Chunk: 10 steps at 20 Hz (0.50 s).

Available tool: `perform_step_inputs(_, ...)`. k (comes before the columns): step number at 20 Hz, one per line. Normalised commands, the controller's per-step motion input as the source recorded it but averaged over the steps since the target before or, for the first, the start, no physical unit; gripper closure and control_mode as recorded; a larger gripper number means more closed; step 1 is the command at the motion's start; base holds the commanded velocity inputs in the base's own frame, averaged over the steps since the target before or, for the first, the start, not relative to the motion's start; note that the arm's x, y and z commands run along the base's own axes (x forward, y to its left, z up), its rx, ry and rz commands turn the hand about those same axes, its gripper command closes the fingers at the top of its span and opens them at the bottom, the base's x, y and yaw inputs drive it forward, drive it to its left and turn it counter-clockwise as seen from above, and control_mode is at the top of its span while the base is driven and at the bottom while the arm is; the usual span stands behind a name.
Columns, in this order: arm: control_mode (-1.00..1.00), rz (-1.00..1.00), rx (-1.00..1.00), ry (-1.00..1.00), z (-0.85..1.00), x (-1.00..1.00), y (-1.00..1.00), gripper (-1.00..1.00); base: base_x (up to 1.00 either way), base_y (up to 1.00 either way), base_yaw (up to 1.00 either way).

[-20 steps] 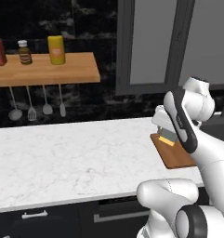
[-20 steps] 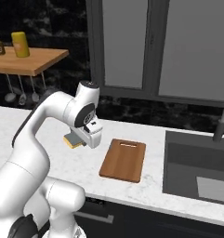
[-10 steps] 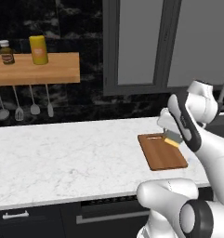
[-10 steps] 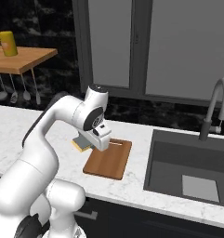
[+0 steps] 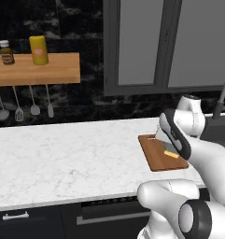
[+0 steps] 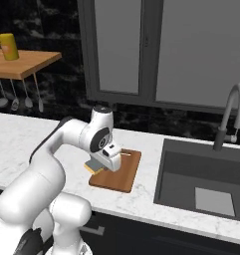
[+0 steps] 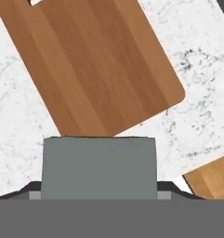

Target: Pick up the sponge from the counter and clean the cutting board by briefly scrubbing or pressing down on the cutting board. Once finished, release the sponge.

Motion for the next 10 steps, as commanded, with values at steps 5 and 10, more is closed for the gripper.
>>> perform_step_inputs(5, -1.0, 0.0, 0.0, 0.02, -0.58, 0.04, 0.01, 1.0, 0.0, 0.0, 0.0)
perform_step_inputs(10, -1.0, 0.04, 0.01, 0.04, -0.39, 0.24, 0.01, 1.0, 0.0, 0.0, 0.0)
